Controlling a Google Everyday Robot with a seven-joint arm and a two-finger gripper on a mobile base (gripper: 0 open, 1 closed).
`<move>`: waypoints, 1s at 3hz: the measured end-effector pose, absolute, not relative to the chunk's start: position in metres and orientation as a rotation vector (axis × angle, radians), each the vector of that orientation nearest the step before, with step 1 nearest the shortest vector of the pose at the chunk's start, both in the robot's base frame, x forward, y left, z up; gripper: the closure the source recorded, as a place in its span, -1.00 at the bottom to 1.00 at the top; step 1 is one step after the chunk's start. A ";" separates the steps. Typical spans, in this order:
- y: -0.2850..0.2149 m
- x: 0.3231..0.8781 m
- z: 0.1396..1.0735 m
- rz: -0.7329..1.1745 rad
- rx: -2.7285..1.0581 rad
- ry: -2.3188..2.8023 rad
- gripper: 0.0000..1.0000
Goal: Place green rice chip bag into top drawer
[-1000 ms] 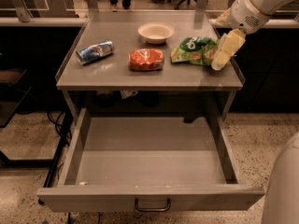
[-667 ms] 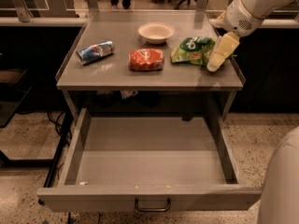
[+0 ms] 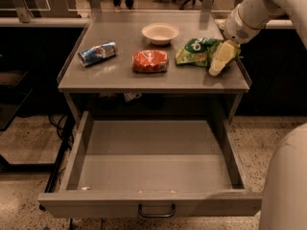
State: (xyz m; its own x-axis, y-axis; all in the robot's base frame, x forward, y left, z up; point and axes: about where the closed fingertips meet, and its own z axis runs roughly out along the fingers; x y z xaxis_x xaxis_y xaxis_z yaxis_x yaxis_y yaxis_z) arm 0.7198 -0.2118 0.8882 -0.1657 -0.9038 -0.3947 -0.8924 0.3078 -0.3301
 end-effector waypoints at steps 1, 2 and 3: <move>-0.223 0.730 0.879 -0.108 -1.510 2.050 -1.00; -0.223 0.731 0.864 -0.147 -1.467 2.031 -1.00; -0.209 0.743 0.858 -0.146 -1.484 2.009 -1.00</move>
Offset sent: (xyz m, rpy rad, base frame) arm 0.0025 -0.0184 -0.0270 0.0029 -0.1810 -0.1174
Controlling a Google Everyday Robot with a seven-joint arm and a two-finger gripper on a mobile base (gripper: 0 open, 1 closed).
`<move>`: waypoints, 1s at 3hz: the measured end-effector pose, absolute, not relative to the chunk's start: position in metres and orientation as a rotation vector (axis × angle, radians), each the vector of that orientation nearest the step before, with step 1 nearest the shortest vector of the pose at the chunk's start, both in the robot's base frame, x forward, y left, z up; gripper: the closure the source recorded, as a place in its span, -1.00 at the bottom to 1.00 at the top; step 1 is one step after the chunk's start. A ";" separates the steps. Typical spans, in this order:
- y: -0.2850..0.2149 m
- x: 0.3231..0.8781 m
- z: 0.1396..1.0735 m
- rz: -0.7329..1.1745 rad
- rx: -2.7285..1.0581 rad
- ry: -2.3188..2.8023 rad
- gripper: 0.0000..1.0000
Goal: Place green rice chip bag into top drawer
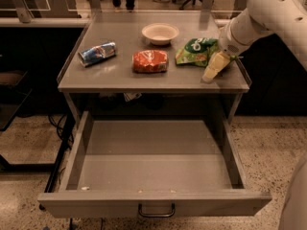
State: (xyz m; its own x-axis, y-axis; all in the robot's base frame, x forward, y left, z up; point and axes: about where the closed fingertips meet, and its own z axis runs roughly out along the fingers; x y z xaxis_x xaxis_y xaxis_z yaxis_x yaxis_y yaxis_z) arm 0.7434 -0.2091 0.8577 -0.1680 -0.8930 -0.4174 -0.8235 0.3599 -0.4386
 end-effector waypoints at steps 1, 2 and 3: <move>-0.203 0.749 0.851 -0.148 -1.492 2.005 -1.00; -0.203 0.749 0.851 -0.148 -1.492 2.005 -0.70; -0.203 0.749 0.851 -0.148 -1.492 2.005 -0.26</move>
Offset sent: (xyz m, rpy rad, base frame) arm 0.0049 0.0055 -0.0063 -0.0040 -0.0002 0.0055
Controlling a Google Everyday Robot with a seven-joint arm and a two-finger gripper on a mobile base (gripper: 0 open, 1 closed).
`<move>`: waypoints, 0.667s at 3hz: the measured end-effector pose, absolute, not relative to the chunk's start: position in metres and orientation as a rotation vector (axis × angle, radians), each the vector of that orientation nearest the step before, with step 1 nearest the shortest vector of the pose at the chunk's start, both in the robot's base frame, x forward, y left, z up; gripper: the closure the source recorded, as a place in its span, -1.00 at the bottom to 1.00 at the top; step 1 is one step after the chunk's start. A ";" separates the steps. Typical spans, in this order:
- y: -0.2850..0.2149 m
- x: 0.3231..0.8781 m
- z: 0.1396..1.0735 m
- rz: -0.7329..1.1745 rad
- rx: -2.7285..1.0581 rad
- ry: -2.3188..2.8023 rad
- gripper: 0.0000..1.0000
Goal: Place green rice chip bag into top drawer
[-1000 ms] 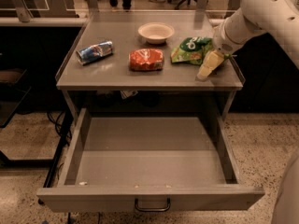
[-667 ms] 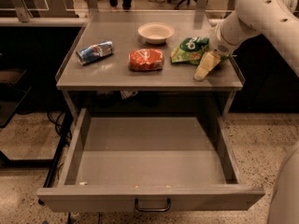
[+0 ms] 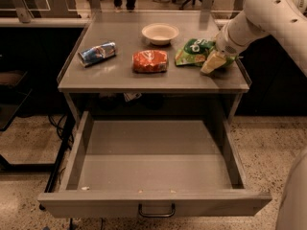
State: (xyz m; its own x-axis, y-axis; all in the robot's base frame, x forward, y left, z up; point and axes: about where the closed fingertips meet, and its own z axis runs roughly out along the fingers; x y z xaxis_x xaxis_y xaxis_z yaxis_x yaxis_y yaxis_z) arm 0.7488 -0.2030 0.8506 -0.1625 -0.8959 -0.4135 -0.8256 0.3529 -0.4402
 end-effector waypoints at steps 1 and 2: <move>-0.203 0.749 0.851 -0.148 -1.492 2.005 0.23; -0.203 0.749 0.851 -0.148 -1.493 2.005 0.70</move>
Offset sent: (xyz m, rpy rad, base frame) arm 0.0000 0.0000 0.0000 0.0000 0.0000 0.0000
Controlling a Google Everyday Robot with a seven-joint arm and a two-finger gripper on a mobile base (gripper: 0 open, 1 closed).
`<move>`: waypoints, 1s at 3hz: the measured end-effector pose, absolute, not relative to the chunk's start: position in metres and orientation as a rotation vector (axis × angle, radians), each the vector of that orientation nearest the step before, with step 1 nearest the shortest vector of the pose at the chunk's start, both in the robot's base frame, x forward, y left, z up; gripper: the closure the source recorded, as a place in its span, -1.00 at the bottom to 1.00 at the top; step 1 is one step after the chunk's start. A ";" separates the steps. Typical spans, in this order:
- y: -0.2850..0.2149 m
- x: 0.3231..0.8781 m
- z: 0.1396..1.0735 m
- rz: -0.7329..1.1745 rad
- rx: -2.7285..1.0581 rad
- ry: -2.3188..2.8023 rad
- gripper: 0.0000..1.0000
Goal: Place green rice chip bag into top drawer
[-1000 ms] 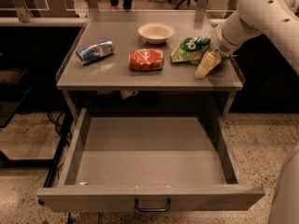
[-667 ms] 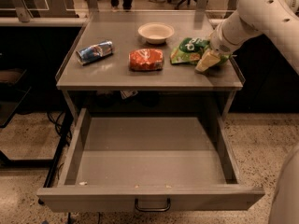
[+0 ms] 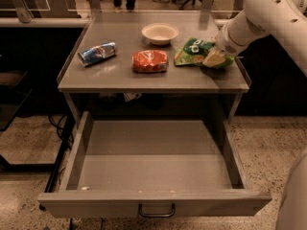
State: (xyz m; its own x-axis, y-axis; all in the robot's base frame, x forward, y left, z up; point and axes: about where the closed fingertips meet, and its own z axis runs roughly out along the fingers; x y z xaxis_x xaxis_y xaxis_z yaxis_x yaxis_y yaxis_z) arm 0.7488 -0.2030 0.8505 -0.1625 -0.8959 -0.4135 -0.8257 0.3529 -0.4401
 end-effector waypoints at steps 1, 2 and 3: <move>-0.203 0.749 0.850 -0.147 -1.493 2.005 1.00; -0.202 0.749 0.850 -0.146 -1.495 2.005 1.00; -0.197 0.744 0.855 -0.123 -1.529 2.032 1.00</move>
Offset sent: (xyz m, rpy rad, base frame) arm -0.0007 0.0020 0.0015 -0.0074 0.0059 0.0058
